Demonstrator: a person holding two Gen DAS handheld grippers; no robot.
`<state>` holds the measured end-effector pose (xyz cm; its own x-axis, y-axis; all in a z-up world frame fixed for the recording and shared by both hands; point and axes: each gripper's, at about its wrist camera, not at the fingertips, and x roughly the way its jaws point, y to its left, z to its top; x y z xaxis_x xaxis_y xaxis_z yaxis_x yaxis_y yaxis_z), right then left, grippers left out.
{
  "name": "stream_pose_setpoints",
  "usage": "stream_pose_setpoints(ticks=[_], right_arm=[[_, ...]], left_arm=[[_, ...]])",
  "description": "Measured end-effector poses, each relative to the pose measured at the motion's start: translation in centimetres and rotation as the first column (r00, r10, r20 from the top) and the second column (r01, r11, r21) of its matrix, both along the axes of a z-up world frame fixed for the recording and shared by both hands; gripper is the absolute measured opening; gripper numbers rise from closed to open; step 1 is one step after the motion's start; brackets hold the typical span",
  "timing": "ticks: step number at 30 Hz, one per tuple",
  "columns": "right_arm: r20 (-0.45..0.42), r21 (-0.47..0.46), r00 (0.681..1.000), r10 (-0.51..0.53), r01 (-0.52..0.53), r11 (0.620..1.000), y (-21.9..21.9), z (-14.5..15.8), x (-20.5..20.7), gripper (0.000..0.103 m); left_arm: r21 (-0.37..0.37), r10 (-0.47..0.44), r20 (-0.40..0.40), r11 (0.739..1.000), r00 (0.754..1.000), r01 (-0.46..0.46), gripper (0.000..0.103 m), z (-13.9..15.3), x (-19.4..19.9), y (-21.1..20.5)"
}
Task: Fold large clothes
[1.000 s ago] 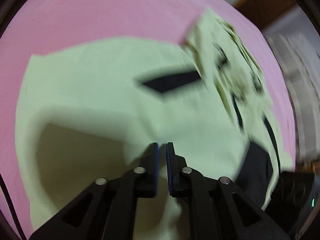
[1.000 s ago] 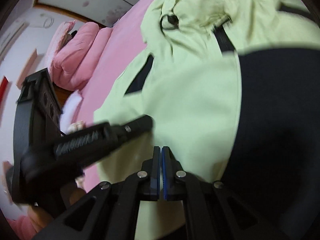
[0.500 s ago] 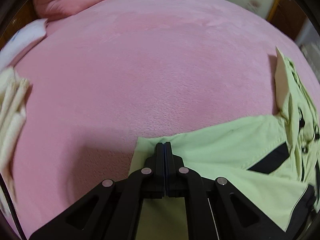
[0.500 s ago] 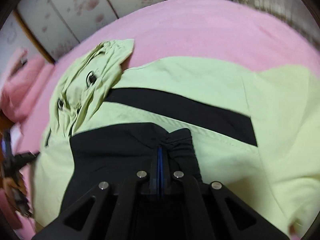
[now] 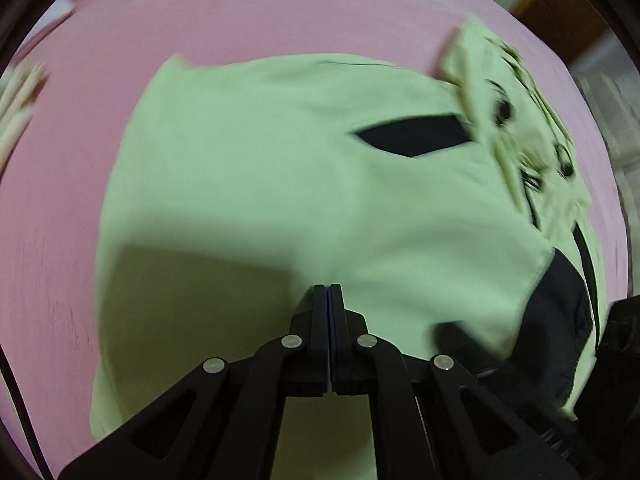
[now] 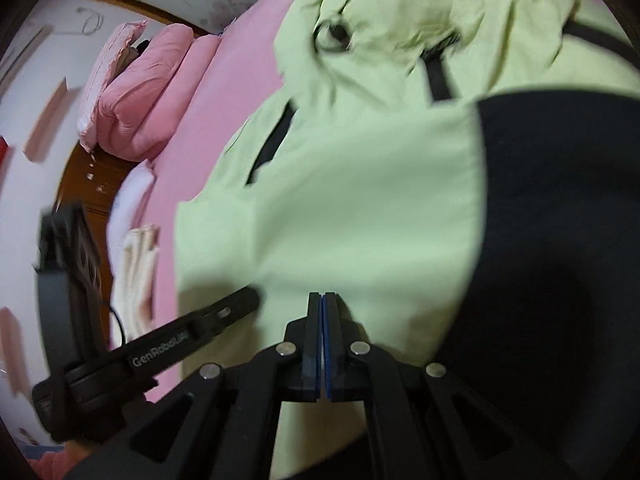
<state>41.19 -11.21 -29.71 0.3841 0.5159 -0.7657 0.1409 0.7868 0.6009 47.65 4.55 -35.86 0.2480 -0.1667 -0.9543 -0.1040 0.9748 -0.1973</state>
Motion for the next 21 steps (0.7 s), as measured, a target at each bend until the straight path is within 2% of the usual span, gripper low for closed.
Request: stream_pose_setpoints(ticks=[2,3,5,6,8,10,12,13,14,16,18,20,21], right_arm=[[0.050,-0.103,0.996,-0.076,0.081,0.991,-3.8,0.5,-1.3,0.000],[0.081,-0.083,0.989,-0.125,0.132,0.988,-6.5,0.7,-2.1,0.000],[0.050,-0.247,0.965,-0.257,0.261,0.933,-10.1,0.9,-3.6,0.000],[0.055,-0.271,0.954,-0.296,0.300,0.915,-12.0,0.8,-4.0,0.000],[0.042,-0.302,0.934,-0.354,0.349,0.887,-15.1,1.1,-6.0,0.000],[0.045,-0.301,0.937,-0.348,0.345,0.889,-15.9,2.0,-6.8,0.000],[0.060,-0.355,0.932,-0.359,0.356,0.865,-14.7,3.4,-7.0,0.000],[0.083,-0.335,0.931,-0.356,0.363,0.870,-14.2,4.0,-7.6,0.003],[0.098,-0.251,0.937,-0.336,0.350,0.903,-13.3,4.2,-7.9,0.003],[0.068,-0.057,0.960,-0.270,0.274,0.960,-10.8,3.8,-7.7,0.003],[0.033,0.080,0.982,-0.188,0.185,0.979,-7.0,2.8,-7.1,0.003],[-0.020,0.132,0.993,-0.118,0.120,0.984,-2.7,1.5,-6.1,0.003],[-0.076,0.141,0.993,-0.088,0.098,0.985,-0.7,0.6,-5.8,0.003]], left_arm=[[0.025,0.039,0.016,0.999,0.999,-0.039,0.001,-0.1,-0.1,2.1],[0.026,0.047,0.020,0.999,0.999,-0.048,0.001,-0.4,-0.2,3.3],[0.095,0.074,0.031,0.993,0.997,-0.076,0.001,-0.4,0.4,5.6],[0.108,0.084,0.033,0.990,0.996,-0.087,0.001,-0.4,0.7,6.4],[0.067,0.094,0.019,0.993,0.995,-0.095,0.001,-0.7,1.1,7.7],[0.090,0.065,0.011,0.994,0.998,-0.066,0.001,-0.6,1.3,7.3],[0.140,0.047,0.009,0.989,0.999,-0.048,0.001,0.2,1.2,6.4],[0.128,0.039,0.009,0.991,0.999,-0.040,0.002,0.8,1.1,5.6],[0.098,0.032,0.011,0.995,0.999,-0.033,0.003,1.3,0.7,5.0],[-0.030,-0.010,0.002,1.000,1.000,0.010,0.005,2.1,-0.9,3.5],[-0.096,-0.053,-0.037,0.994,0.998,0.049,0.006,1.8,-2.9,2.5],[-0.153,-0.076,-0.116,0.987,0.990,0.057,0.006,0.7,-4.8,0.5],[-0.174,-0.066,-0.150,0.984,0.987,0.039,0.006,0.2,-5.7,0.1]])
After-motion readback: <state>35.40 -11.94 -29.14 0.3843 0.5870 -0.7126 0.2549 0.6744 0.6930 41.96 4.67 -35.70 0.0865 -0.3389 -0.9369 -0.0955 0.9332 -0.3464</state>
